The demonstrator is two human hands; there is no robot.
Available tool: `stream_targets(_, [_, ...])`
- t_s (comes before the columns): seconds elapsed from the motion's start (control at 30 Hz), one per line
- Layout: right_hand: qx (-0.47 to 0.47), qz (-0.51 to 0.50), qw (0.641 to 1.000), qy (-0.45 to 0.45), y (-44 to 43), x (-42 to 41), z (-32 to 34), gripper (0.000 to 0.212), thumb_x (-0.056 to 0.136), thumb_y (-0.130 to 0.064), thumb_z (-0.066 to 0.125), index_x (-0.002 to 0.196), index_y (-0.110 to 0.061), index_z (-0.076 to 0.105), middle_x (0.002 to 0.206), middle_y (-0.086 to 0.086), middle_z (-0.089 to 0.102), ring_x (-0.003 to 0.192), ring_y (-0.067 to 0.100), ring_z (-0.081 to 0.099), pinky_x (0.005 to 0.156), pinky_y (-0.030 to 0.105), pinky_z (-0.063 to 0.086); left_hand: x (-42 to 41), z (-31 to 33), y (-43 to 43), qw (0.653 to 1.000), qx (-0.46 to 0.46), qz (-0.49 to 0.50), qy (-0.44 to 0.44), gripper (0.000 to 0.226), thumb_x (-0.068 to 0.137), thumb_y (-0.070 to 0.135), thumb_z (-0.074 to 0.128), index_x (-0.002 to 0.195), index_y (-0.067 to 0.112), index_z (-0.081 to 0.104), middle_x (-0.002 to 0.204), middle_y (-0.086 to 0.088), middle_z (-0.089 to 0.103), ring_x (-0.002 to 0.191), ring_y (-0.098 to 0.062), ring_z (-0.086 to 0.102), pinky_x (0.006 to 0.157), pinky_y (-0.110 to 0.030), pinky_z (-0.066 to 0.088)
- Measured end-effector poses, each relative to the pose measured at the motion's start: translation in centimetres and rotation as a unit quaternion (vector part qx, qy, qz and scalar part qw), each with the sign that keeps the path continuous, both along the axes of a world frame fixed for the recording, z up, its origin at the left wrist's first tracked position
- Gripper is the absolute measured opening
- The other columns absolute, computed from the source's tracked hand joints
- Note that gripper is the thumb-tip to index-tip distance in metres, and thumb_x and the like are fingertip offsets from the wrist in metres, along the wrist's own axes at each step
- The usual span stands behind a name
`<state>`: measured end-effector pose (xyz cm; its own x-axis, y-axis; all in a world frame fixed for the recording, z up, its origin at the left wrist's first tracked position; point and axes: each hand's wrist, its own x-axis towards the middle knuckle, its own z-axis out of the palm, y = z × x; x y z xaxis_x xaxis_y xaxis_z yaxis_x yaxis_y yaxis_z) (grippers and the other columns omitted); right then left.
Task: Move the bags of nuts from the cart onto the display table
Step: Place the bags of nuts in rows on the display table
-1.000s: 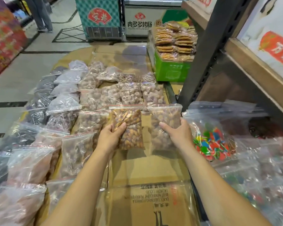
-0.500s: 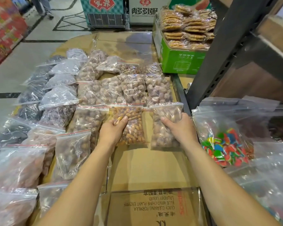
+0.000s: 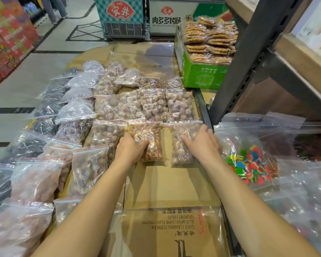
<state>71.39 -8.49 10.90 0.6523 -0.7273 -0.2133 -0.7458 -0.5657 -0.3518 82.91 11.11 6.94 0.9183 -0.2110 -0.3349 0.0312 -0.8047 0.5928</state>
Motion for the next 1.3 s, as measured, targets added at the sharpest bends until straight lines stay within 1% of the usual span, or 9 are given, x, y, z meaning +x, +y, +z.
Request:
stream_targets(0.13, [-0.045, 0.051, 0.997, 0.025, 1.4, -1.9, 2.4, 0.083, 0.100, -0.065, 0.055, 0.155, -0.006, 0.040, 0.153, 0.018, 0.048, 0.140, 0.037, 0.046, 0.107, 0.049, 0.043, -2.5, 2.4, 1.0, 0.997, 0.040, -0.050, -0.034, 0.080, 0.098, 0.064, 0.054, 0.150, 0.004, 0.041, 0.146, -0.018, 0.057, 0.131, -0.040, 0.056, 0.108, -0.054, 0.050])
stream_targets(0.3, [-0.101, 0.134, 0.984, 0.055, 3.6, -5.6, 6.2, 0.067, 0.105, -0.050, 0.048, 0.154, -0.004, 0.042, 0.150, 0.017, 0.052, 0.135, 0.036, 0.050, 0.104, 0.045, 0.044, -6.1, 5.8, 2.7, 0.979, 0.118, -0.120, -0.118, 0.073, 0.100, 0.066, 0.042, 0.133, 0.003, 0.056, 0.122, -0.019, 0.069, 0.111, -0.041, 0.066, 0.092, -0.054, 0.059])
stream_targets(0.37, [-0.120, 0.161, 0.978, 0.062, 4.5, -7.4, 7.6, 0.065, 0.104, -0.045, 0.049, 0.154, -0.005, 0.042, 0.152, 0.017, 0.050, 0.136, 0.037, 0.049, 0.107, 0.046, 0.043, -8.1, 7.8, 3.4, 0.965, 0.154, -0.145, -0.155, 0.068, 0.101, 0.062, 0.044, 0.133, 0.003, 0.058, 0.132, -0.019, 0.066, 0.120, -0.039, 0.062, 0.101, -0.053, 0.054])
stream_targets(0.43, [-0.123, 0.180, 0.974, 0.065, 5.5, -9.4, 8.9, 0.064, 0.103, -0.044, 0.049, 0.155, -0.007, 0.041, 0.155, 0.018, 0.047, 0.138, 0.038, 0.046, 0.111, 0.049, 0.040, -10.6, 9.7, 4.1, 0.952, 0.182, -0.163, -0.184, 0.067, 0.103, 0.059, 0.045, 0.147, 0.008, 0.050, 0.149, -0.014, 0.056, 0.136, -0.036, 0.050, 0.111, -0.050, 0.045])
stream_targets(0.63, [-0.168, 0.201, 0.964, 0.044, 8.4, -15.3, 11.8, 0.063, 0.103, -0.048, 0.045, 0.153, -0.009, 0.041, 0.153, 0.019, 0.049, 0.136, 0.038, 0.048, 0.108, 0.051, 0.042, -17.3, 13.8, 6.4, 0.938, 0.209, -0.175, -0.216, 0.070, 0.104, 0.060, 0.041, 0.155, 0.013, 0.043, 0.164, -0.009, 0.042, 0.151, -0.035, 0.036, 0.121, -0.052, 0.035])
stream_targets(0.77, [-0.188, 0.213, 0.958, 0.029, 10.1, -19.0, 13.0, 0.058, 0.103, -0.043, 0.044, 0.151, -0.010, 0.041, 0.158, 0.024, 0.043, 0.139, 0.041, 0.045, 0.111, 0.053, 0.040, -21.7, 16.2, 8.0, 0.933, 0.220, -0.175, -0.226, 0.066, 0.104, 0.054, 0.046, 0.156, 0.014, 0.040, 0.163, -0.008, 0.043, 0.151, -0.033, 0.034, 0.121, -0.051, 0.035])
stream_targets(1.03, [-0.220, 0.235, 0.947, -0.001, 13.7, -26.1, 15.3, 0.079, 0.102, -0.047, 0.049, 0.164, -0.008, 0.020, 0.162, 0.023, 0.039, 0.144, 0.040, 0.043, 0.117, 0.054, 0.037, -29.6, 19.9, 10.8, 0.918, 0.238, -0.176, -0.264, 0.064, 0.104, 0.052, 0.046, 0.156, 0.016, 0.038, 0.159, -0.008, 0.046, 0.149, -0.033, 0.036, 0.118, -0.050, 0.033])
stream_targets(1.13, [-0.224, 0.237, 0.945, -0.005, 14.9, -28.3, 15.9, 0.079, 0.102, -0.048, 0.051, 0.164, -0.009, 0.022, 0.162, 0.020, 0.040, 0.144, 0.039, 0.044, 0.118, 0.054, 0.037, -31.5, 20.5, 11.7, 0.914, 0.239, -0.182, -0.272, 0.063, 0.103, 0.054, 0.048, 0.153, 0.017, 0.041, 0.158, -0.008, 0.048, 0.147, -0.032, 0.038, 0.116, -0.049, 0.032])
stream_targets(1.3, [-0.226, 0.215, 0.950, -0.003, 16.8, -30.8, 16.9, 0.066, 0.100, -0.049, 0.055, 0.155, -0.014, 0.040, 0.154, 0.015, 0.049, 0.139, 0.036, 0.047, 0.112, 0.053, 0.040, -33.1, 20.7, 13.0, 0.910, 0.236, -0.194, -0.279, 0.061, 0.101, 0.056, 0.050, 0.148, 0.017, 0.047, 0.155, -0.007, 0.050, 0.144, -0.033, 0.041, 0.115, -0.049, 0.034])
